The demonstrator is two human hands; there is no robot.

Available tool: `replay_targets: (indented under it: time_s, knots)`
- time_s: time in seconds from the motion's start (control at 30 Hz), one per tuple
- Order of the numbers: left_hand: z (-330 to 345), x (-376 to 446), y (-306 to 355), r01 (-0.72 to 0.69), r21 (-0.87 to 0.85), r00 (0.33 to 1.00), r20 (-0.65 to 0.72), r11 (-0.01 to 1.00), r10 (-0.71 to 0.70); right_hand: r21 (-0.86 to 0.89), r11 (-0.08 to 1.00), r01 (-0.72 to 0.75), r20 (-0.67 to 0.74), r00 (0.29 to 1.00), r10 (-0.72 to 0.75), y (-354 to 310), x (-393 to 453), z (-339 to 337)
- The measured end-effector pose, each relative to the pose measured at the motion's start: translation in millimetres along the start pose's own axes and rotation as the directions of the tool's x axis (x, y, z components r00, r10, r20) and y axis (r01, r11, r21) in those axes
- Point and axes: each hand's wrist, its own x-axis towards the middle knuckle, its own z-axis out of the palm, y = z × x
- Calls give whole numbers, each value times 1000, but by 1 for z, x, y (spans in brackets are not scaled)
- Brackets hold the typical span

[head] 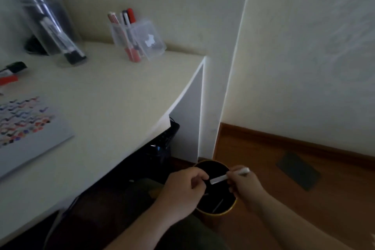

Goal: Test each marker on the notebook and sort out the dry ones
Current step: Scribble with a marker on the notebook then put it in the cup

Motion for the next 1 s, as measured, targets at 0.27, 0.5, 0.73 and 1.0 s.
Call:
replay_targets:
  time_s: [0.27,0.5,0.73,1.0]
  knots:
    - [38,48,-29,129,4,991,29,992,-129,75,892,-445,62,895,442,115,62,22]
    - [44,59,-25,122,-20,989,84,992,-119,-68,888,-455,50,887,459,117,63,13]
    - [12,44,17,-21,-62,999,29,998,22,16,933,-360,62,932,358,54,53,6]
    - [-116,-46,88,-346,-56,911,-260,937,321,128,916,381,246,882,-402,-158,-59,64]
